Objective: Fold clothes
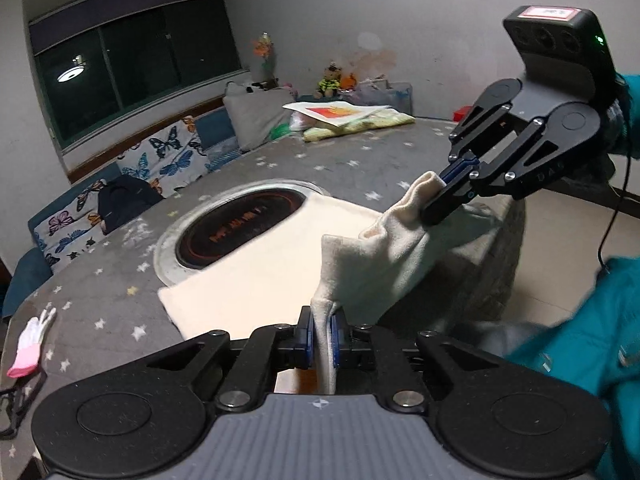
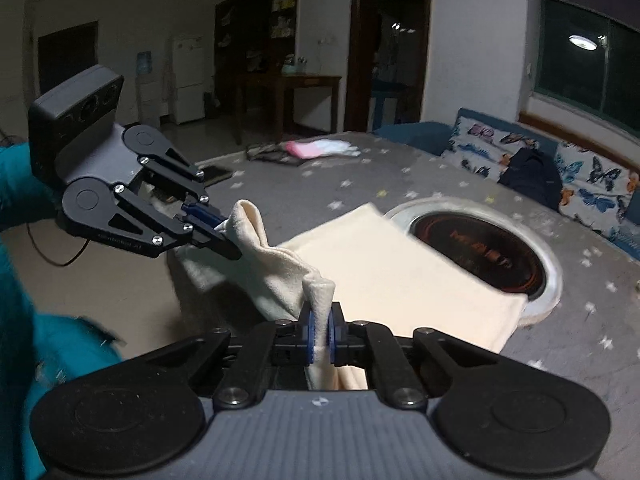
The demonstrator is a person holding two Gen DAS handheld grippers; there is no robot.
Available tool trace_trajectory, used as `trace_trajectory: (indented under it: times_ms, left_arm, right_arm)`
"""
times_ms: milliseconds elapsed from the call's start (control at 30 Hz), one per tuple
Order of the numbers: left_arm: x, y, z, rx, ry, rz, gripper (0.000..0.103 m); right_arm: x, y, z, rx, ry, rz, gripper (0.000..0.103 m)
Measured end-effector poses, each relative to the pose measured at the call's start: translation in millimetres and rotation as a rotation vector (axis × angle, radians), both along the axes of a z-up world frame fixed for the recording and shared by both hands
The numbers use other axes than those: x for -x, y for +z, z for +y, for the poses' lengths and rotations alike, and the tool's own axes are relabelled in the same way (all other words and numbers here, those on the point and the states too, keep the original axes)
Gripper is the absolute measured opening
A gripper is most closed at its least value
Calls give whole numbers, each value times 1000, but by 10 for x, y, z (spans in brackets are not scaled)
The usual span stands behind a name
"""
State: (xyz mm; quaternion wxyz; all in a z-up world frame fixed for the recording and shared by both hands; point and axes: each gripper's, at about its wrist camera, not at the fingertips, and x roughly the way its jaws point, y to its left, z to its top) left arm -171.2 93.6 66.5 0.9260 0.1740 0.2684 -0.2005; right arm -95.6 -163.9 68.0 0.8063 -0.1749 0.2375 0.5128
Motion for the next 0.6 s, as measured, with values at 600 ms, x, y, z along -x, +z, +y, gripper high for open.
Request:
trace_trajectory:
  times_ms: [600]
  left_arm:
    - [-1916,-295,313,-19,104,69,11]
  right_arm:
    - [-1821,-192,705,101,-153,-36,6]
